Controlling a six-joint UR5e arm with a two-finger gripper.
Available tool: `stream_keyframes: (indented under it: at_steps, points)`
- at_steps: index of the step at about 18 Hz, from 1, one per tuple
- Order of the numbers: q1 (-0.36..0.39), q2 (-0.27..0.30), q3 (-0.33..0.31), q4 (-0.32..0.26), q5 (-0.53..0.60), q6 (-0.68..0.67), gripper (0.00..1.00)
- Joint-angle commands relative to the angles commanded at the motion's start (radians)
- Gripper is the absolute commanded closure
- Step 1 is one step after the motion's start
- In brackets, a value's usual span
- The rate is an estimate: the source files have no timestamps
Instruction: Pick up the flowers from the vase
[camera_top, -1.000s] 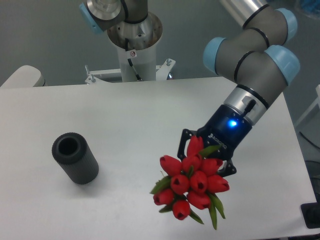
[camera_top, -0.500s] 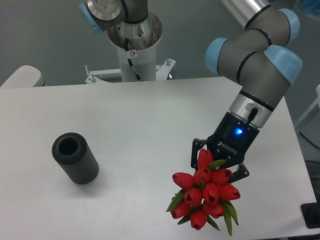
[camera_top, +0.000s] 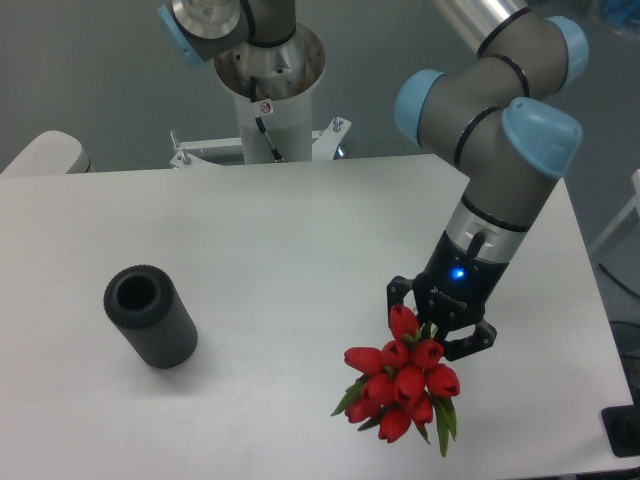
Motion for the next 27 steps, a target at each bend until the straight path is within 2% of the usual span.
stream_keyframes:
  at_steps: [3,7,10,13,15,18,22,27]
  points:
    - [-0.017,-0.003,0.002,-0.026,0.077,0.006,1.0]
    - [-0.038,-0.018,0.003,-0.029,0.175,0.006,1.0]
    - [-0.061,-0.057,0.02,-0.034,0.288,0.009,1.0]
    - [-0.087,-0.089,0.044,-0.047,0.362,0.076,1.0]
    - [-0.091,-0.101,0.063,-0.077,0.385,0.091,1.0]
    - [-0.104,-0.126,0.067,-0.072,0.431,0.092,1.0]
    - [-0.112,-0.173,0.094,-0.077,0.437,0.121,1.0]
    - [-0.115,-0.19,0.092,-0.072,0.445,0.166,1.0]
